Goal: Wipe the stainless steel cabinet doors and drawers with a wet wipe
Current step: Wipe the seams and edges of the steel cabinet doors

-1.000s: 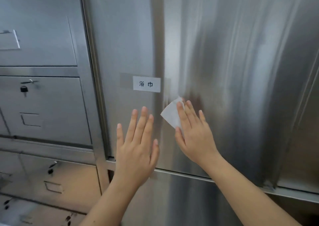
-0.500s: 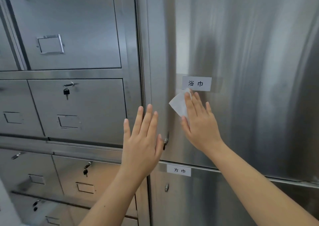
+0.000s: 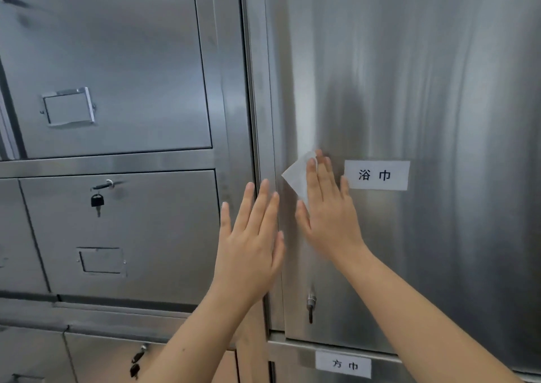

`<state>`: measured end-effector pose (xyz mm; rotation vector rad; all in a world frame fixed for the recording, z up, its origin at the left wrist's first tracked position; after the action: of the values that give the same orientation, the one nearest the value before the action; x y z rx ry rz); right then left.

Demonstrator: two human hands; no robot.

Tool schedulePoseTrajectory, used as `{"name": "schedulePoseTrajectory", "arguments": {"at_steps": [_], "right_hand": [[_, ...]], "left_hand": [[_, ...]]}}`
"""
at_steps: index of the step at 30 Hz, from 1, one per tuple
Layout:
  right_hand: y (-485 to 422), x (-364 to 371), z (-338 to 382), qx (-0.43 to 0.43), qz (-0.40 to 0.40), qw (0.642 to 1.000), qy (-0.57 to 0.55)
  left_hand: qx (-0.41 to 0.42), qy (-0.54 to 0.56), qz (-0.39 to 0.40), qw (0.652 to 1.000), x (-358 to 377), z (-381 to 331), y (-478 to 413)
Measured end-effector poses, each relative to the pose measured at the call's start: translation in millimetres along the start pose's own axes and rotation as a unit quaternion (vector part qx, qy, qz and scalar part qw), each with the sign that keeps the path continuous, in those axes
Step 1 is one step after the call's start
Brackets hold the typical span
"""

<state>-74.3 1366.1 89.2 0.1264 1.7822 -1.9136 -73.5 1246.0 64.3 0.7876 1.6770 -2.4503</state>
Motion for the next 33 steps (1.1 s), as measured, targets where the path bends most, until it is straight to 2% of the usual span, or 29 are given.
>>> {"name": "schedulePoseTrajectory", "arguments": {"at_steps": [3,11,16,25,30,33], "right_hand": [[-18.5,22.9,-8.5,-0.015,-0.016,0.999,0.023],[-40.8,50.1,-21.3,-0.053,-0.074,0.978,0.188],[-83.7,35.9,-11.6,-0.045,-0.102,0.966,0.235],[-176.9,-1.2,9.8,-0.064,-0.158,0.967,0.192],[-226.5,-25.9,22.7,-0.069,-0.177,0.95,0.247],[-240.9,-38.7,32.2,-0.095,-0.2,0.921,0.32]], "left_hand": [[-0.002,0.0,-0.03,1.0,19.8,12.3,-23.1],[-0.033,0.021,-0.091,0.995,52.5,37.2,-67.5],[-0.029,0.048,-0.139,0.989,51.5,53.6,-95.4],[0.032,0.102,-0.21,0.972,33.7,91.3,-165.2],[0.03,0.148,-0.222,0.963,12.8,113.2,-219.9],[0.037,0.156,-0.227,0.961,6.8,116.3,-239.1]]}}
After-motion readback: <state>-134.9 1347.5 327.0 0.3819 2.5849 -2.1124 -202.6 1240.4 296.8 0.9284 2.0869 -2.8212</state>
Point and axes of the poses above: each hand's wrist, its own y-axis away from the middle knuckle, its own x-axis out of the palm, z = x × y, the point moved 7 cm from there along -y, towards the middle knuckle, and after that the axes turned 13 degrees about -y, right-handed, at the moved point
